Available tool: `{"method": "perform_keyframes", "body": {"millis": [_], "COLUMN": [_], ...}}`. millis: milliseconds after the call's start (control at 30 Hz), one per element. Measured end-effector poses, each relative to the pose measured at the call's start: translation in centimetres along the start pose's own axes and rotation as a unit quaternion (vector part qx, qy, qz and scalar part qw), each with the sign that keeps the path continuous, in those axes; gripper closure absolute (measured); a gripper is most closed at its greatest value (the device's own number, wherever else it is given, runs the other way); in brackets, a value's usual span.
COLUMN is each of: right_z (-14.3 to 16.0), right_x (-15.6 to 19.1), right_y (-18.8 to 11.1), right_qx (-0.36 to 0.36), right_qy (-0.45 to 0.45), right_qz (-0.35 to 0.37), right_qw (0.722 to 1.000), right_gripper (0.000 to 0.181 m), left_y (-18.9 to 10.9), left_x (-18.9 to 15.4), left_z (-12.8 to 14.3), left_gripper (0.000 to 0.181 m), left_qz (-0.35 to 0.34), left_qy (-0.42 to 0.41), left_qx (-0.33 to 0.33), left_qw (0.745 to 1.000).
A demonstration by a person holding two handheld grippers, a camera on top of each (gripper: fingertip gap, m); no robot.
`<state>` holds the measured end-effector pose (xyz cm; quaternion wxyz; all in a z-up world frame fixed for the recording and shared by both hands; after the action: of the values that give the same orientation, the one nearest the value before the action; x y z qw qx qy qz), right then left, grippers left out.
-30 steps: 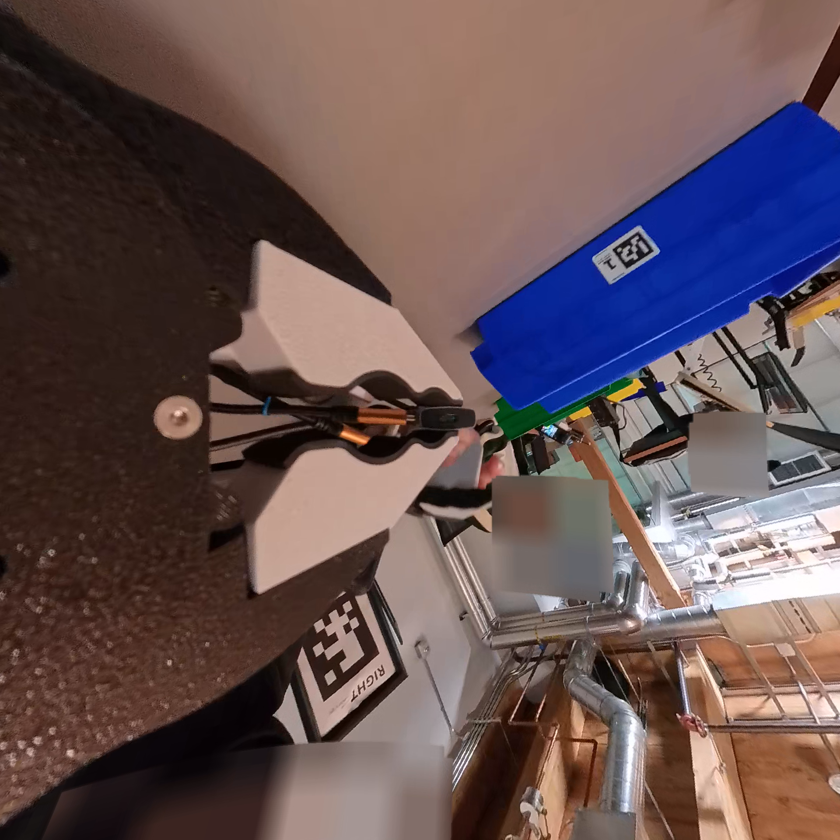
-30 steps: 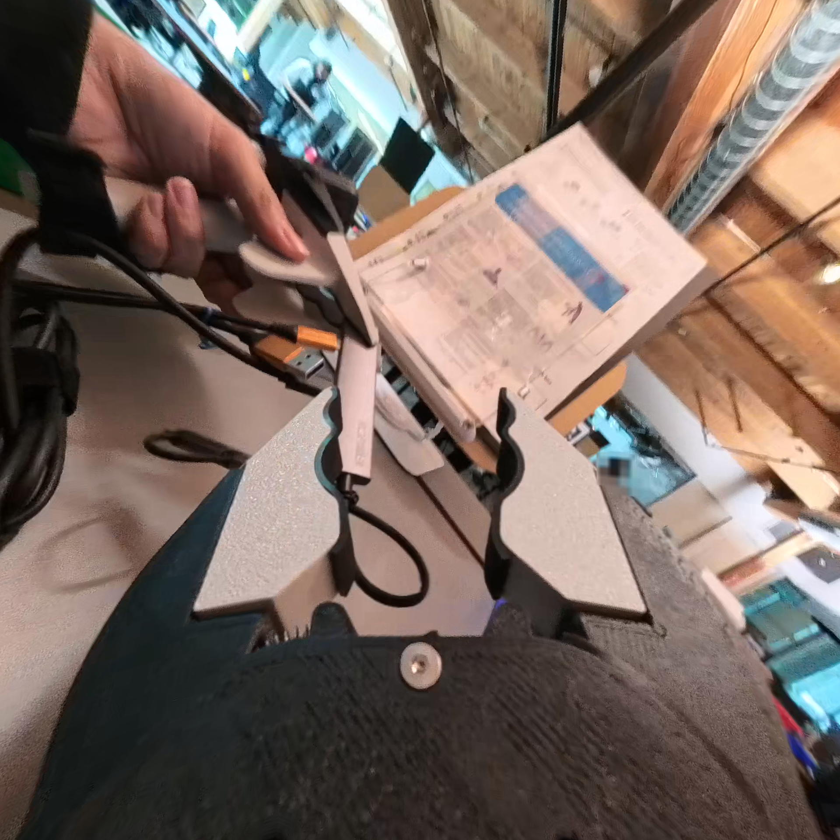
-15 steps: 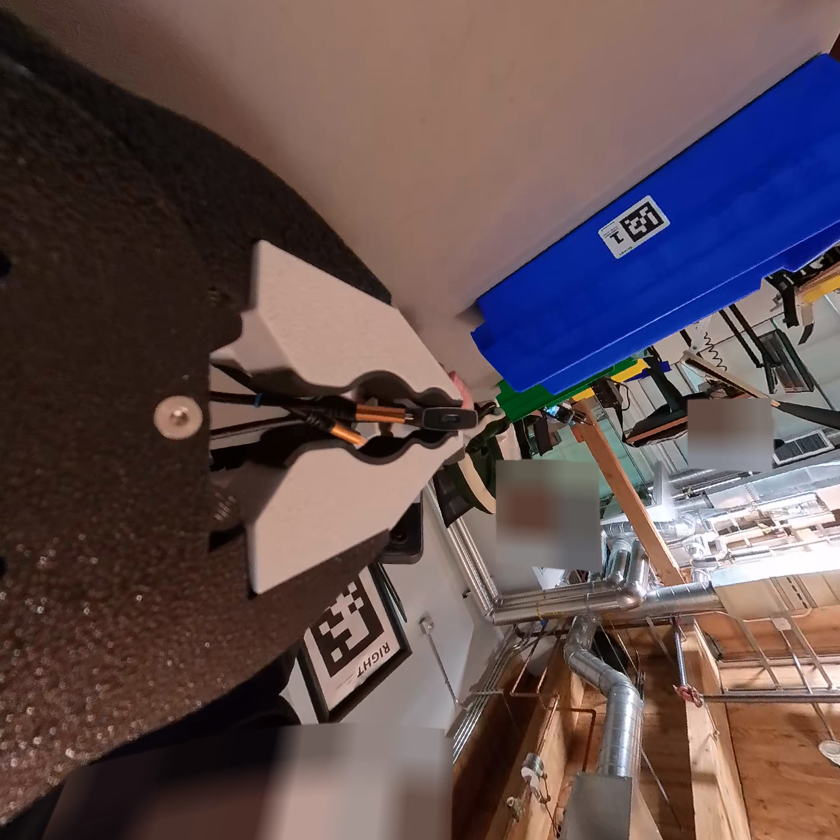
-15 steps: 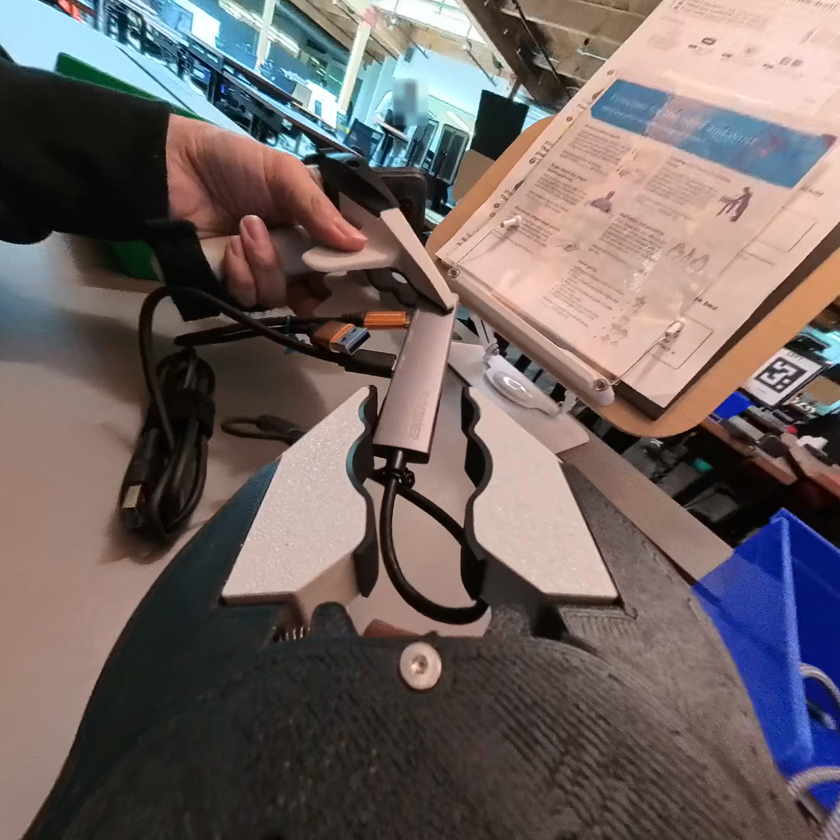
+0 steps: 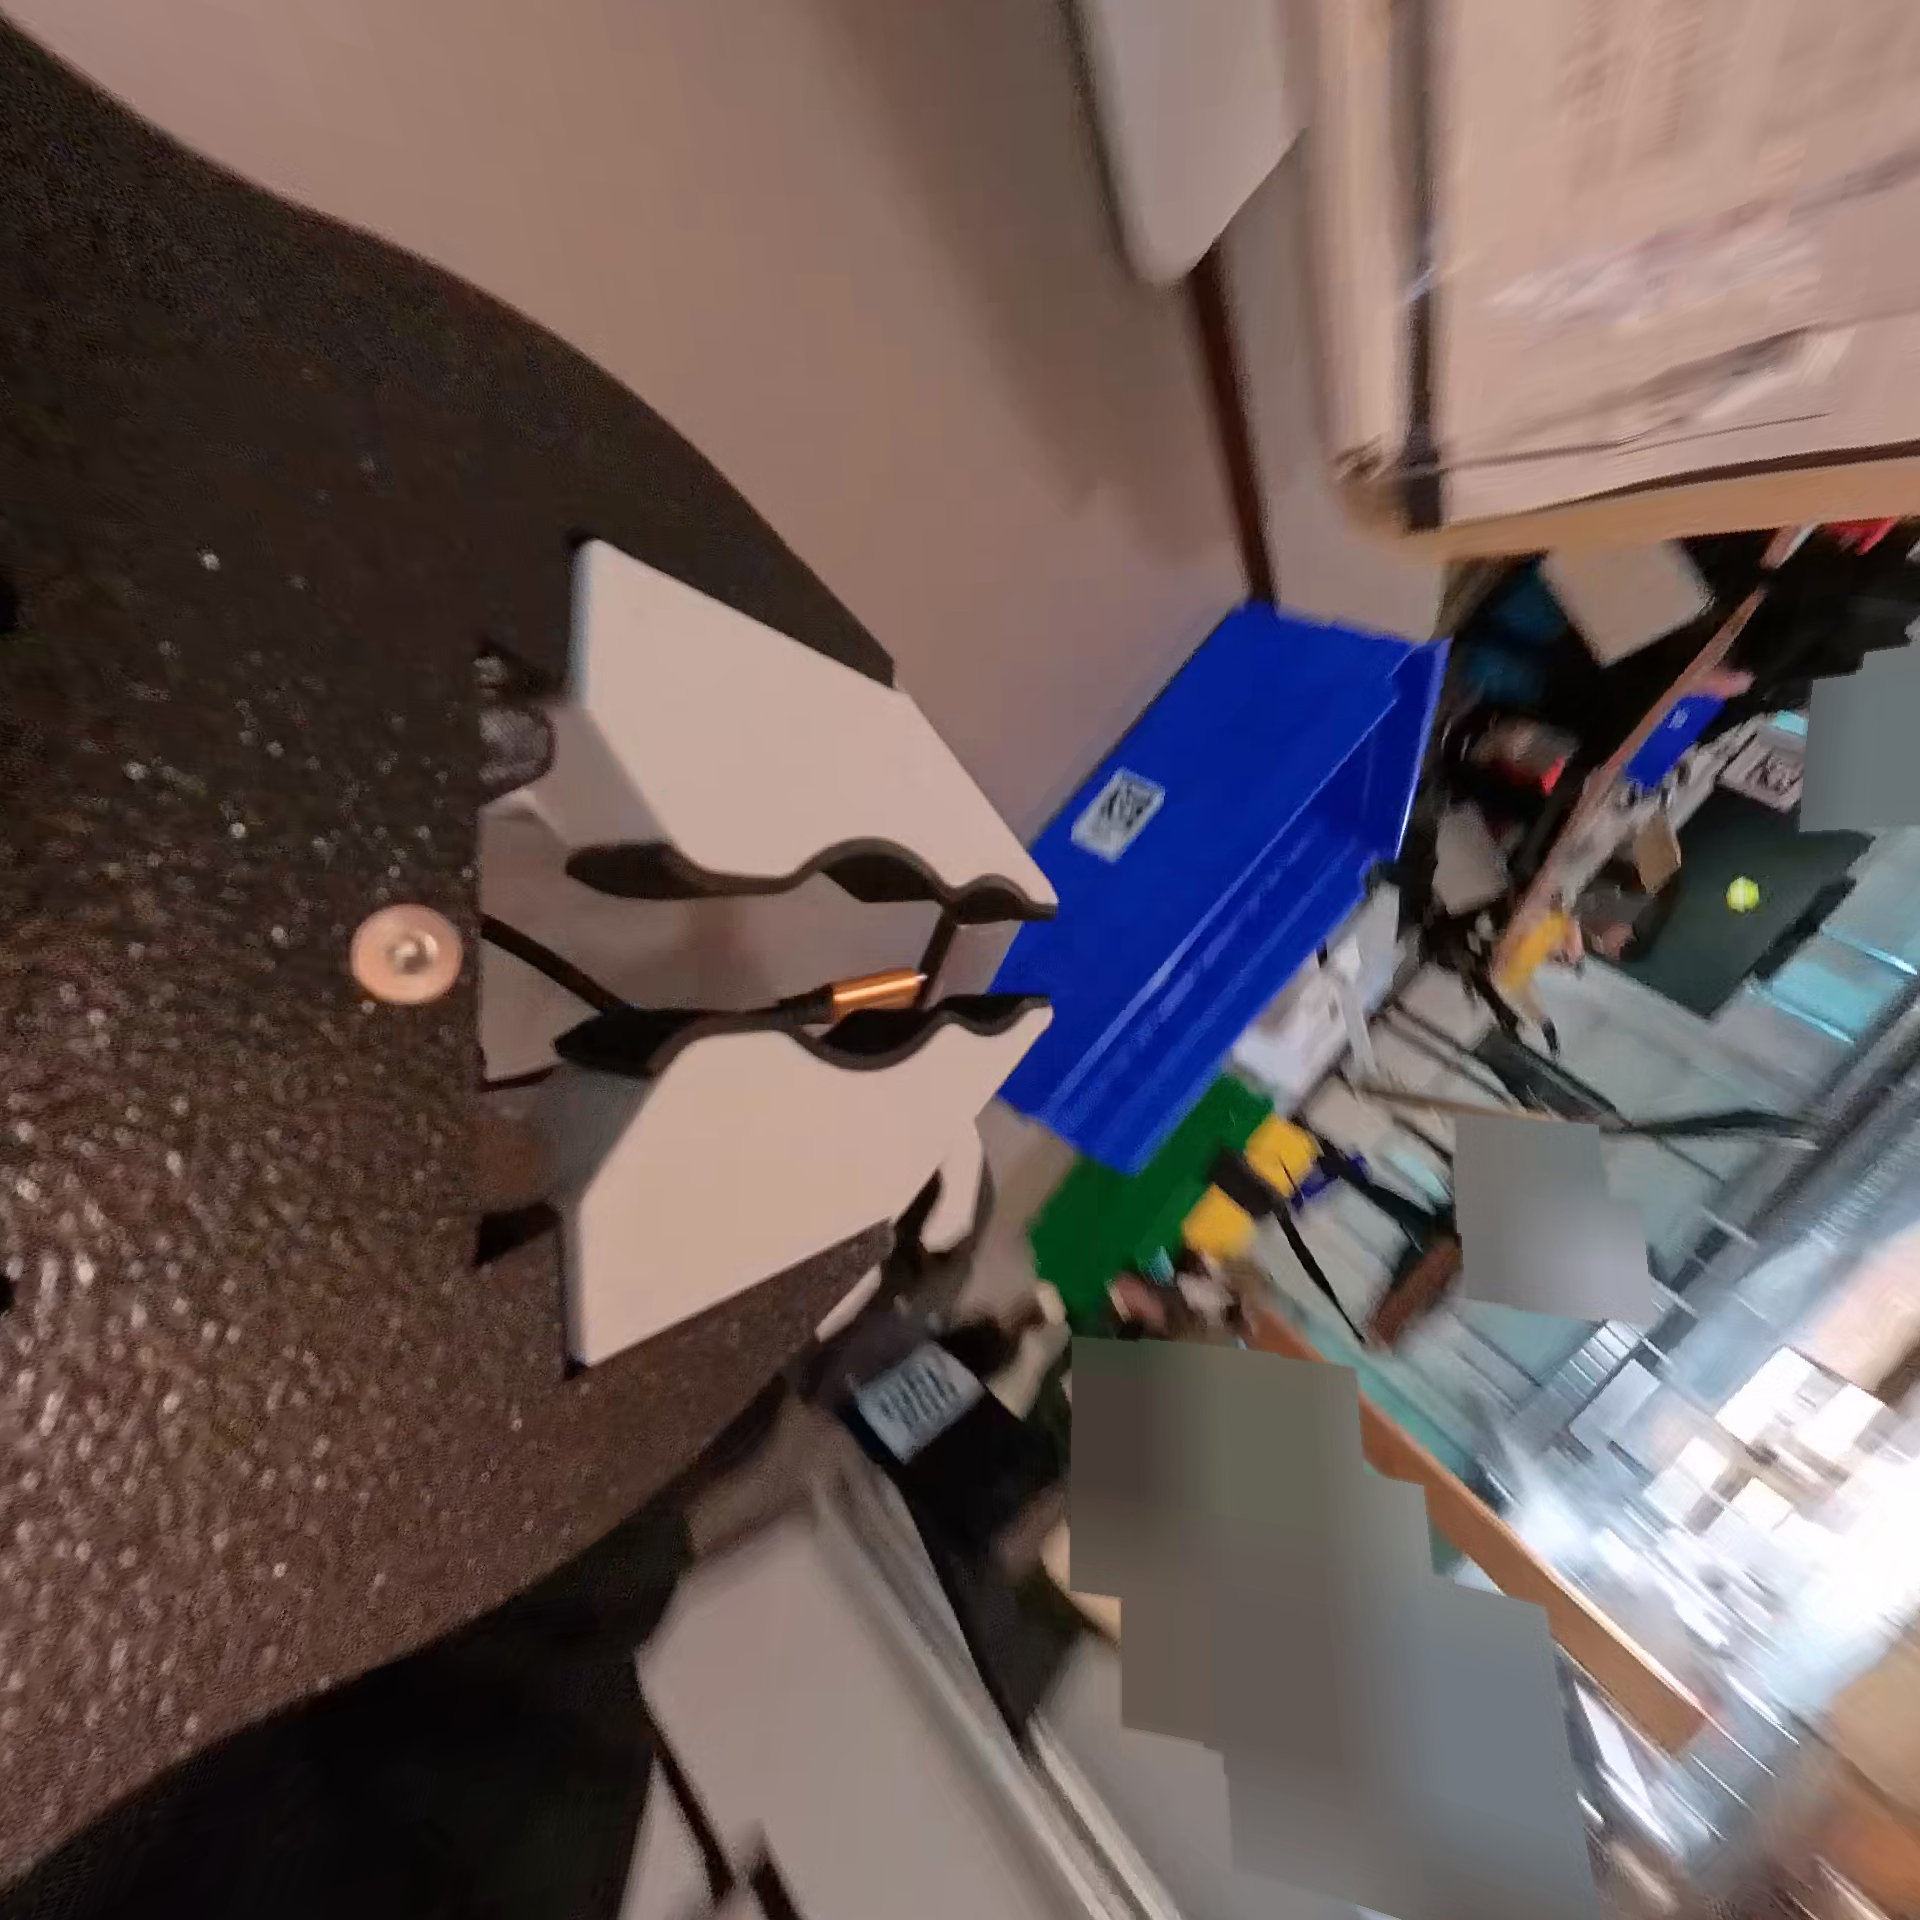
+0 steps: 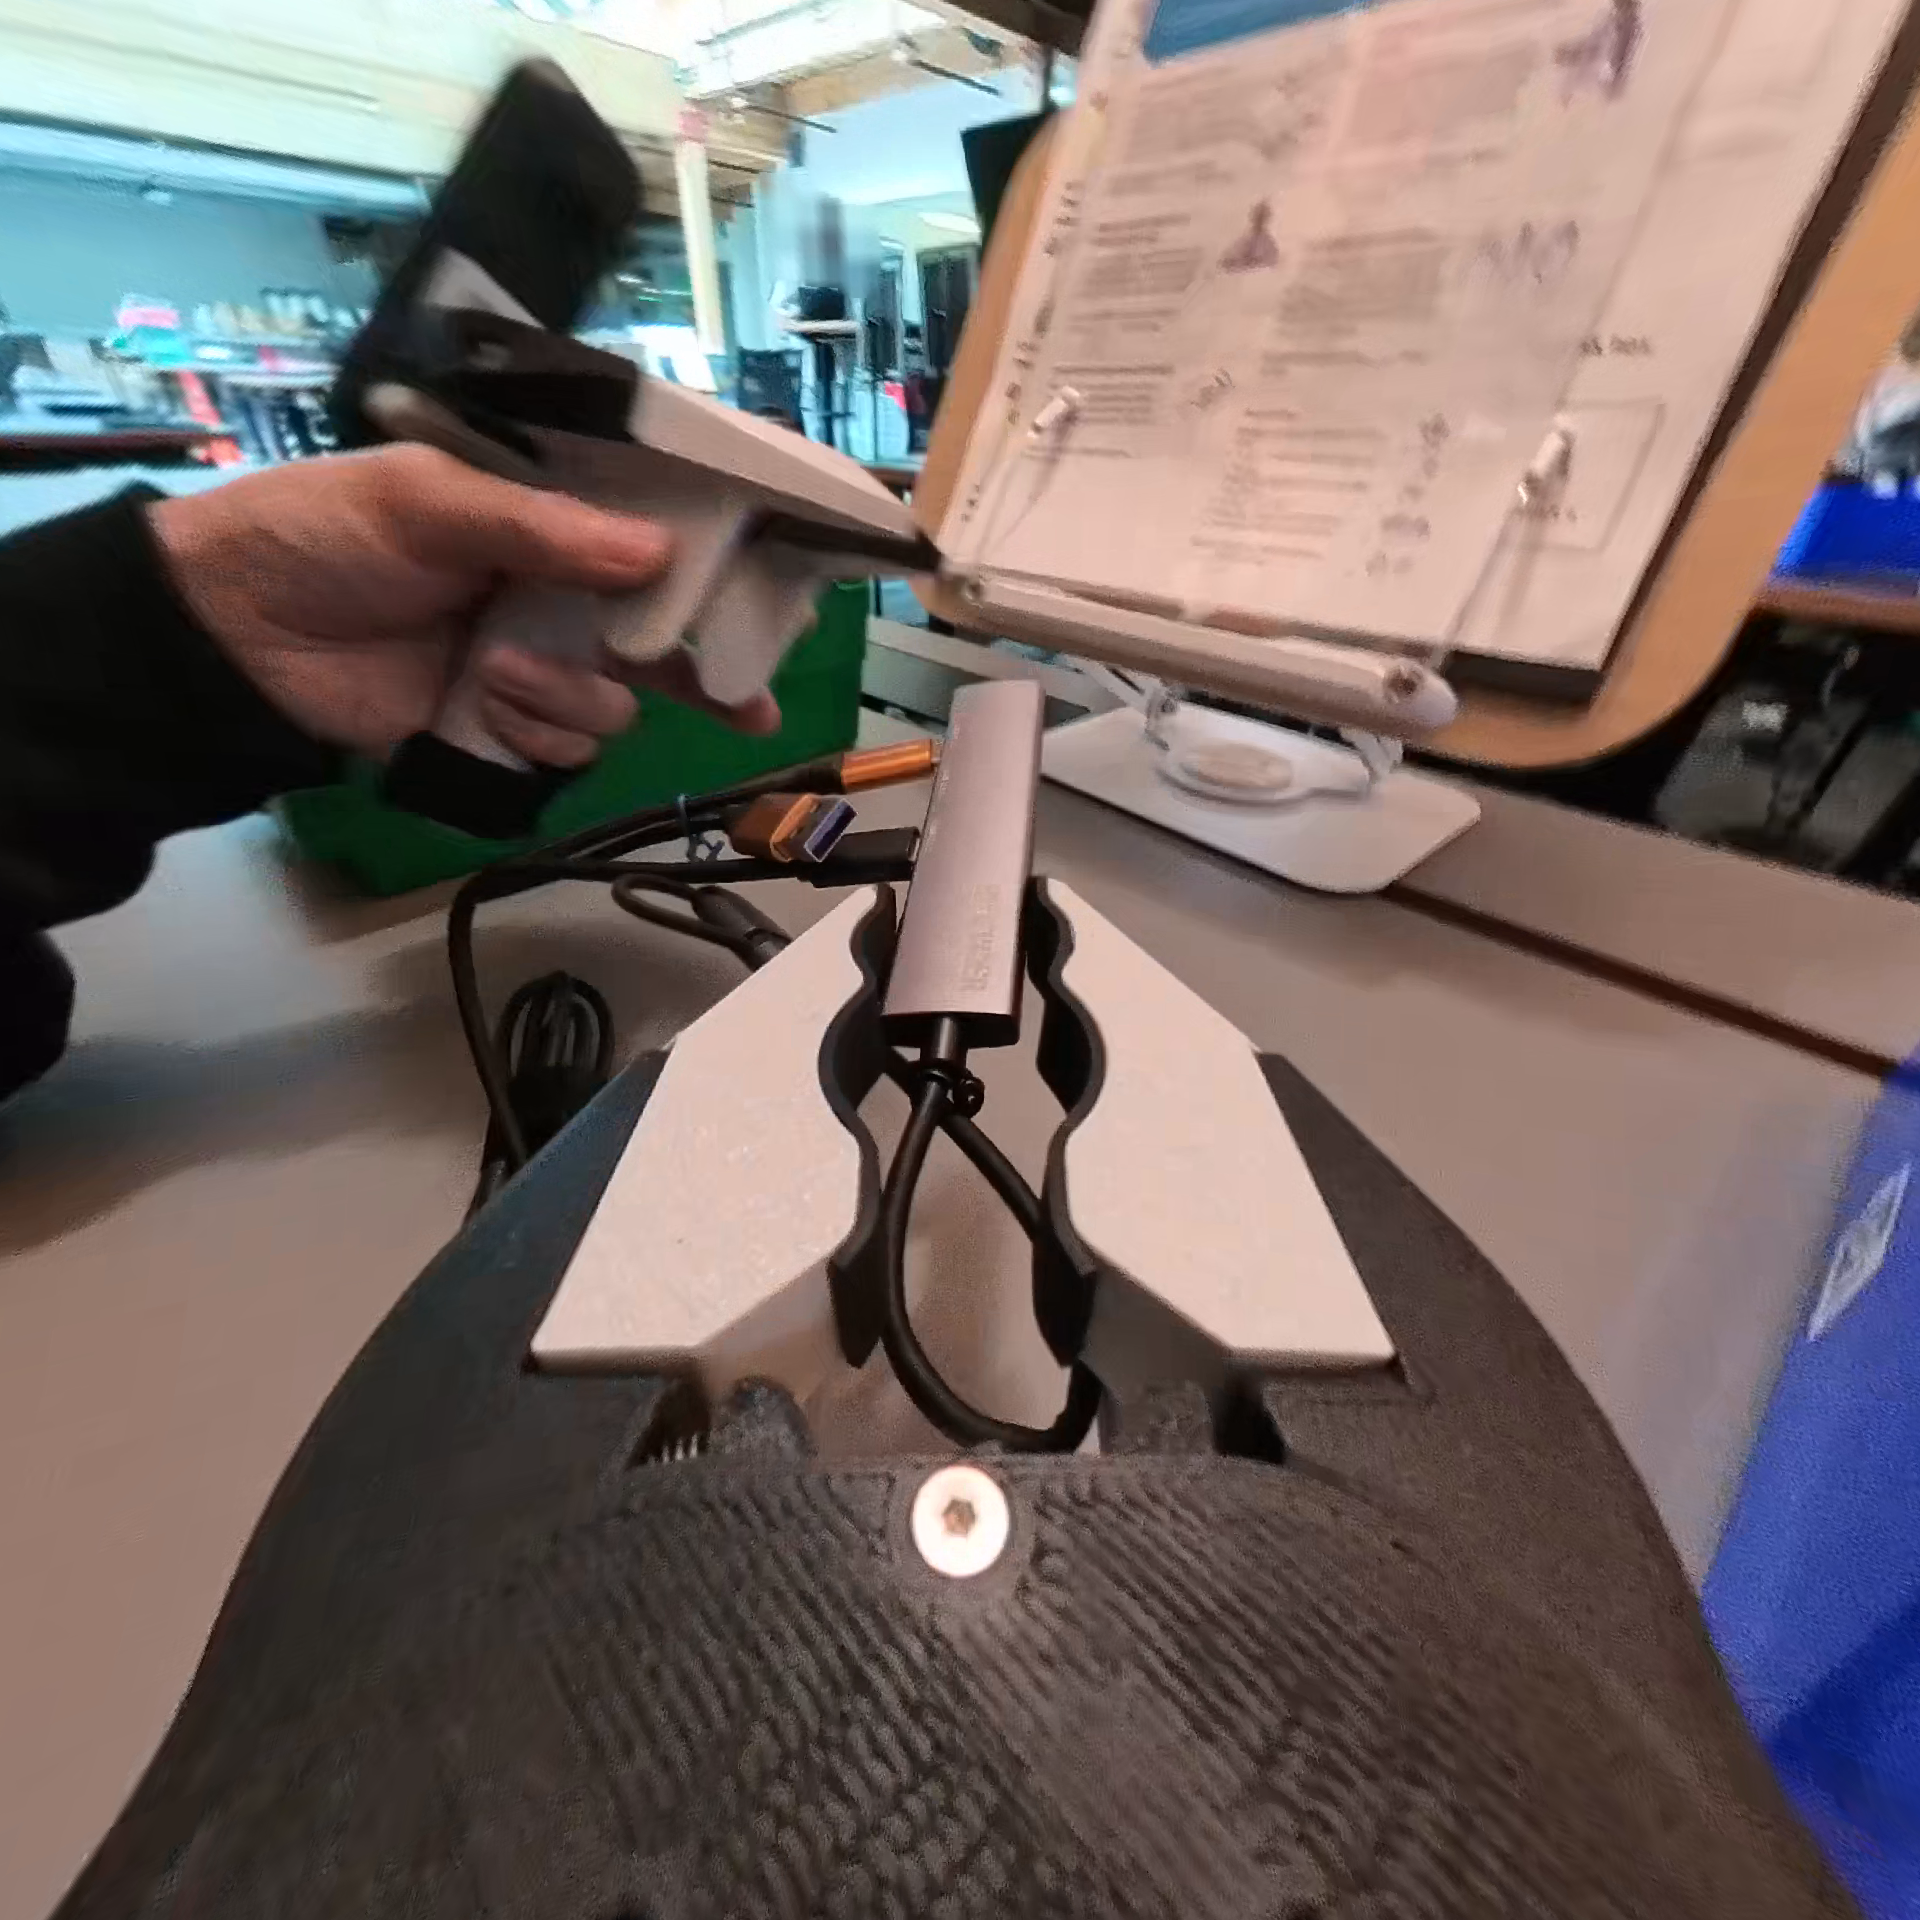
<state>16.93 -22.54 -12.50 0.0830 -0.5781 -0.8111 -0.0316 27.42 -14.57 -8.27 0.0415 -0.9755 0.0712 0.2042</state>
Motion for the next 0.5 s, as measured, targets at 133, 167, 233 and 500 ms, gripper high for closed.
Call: {"method": "perform_keyframes", "body": {"millis": [133, 167, 233, 500], "right_z": [0.7, 0.8, 0.8, 0.7], "right_x": [-1.6, -1.8, -1.8, -1.5], "right_y": [0.1, 0.1, 0.0, 0.1], "right_qx": [0.016, 0.018, 0.018, 0.019], "right_qy": [0.053, 0.055, 0.053, 0.042], "right_qz": [0.044, 0.053, 0.058, 0.061], "right_qw": [0.998, 0.997, 0.997, 0.997], "right_gripper": [0.158, 0.158, 0.158, 0.158], "left_y": [-0.6, -0.3, 0.4, 1.8], "left_x": [-1.6, -1.9, -1.7, -1.4], "left_z": [0.2, 0.7, 2.1, 4.4], "left_gripper": [0.153, 0.152, 0.151, 0.166], "left_qz": [-0.074, -0.083, -0.106, -0.117], "left_qy": [0.2, 0.217, 0.215, 0.223], "left_qx": [0.103, 0.134, 0.192, 0.258], "left_qw": [0.971, 0.963, 0.952, 0.933]}}
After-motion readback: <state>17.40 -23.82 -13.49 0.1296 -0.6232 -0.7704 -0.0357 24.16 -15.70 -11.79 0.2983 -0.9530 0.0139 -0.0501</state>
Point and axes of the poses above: each gripper's, where its closed fingertips meet, y out along the fingers, z out of its underside, x = y × z across the jaws, the point moved 4 cm from there along -y, back along the fingers, and after that the axes turned 11 degrees about y, right-handed, at the moved point
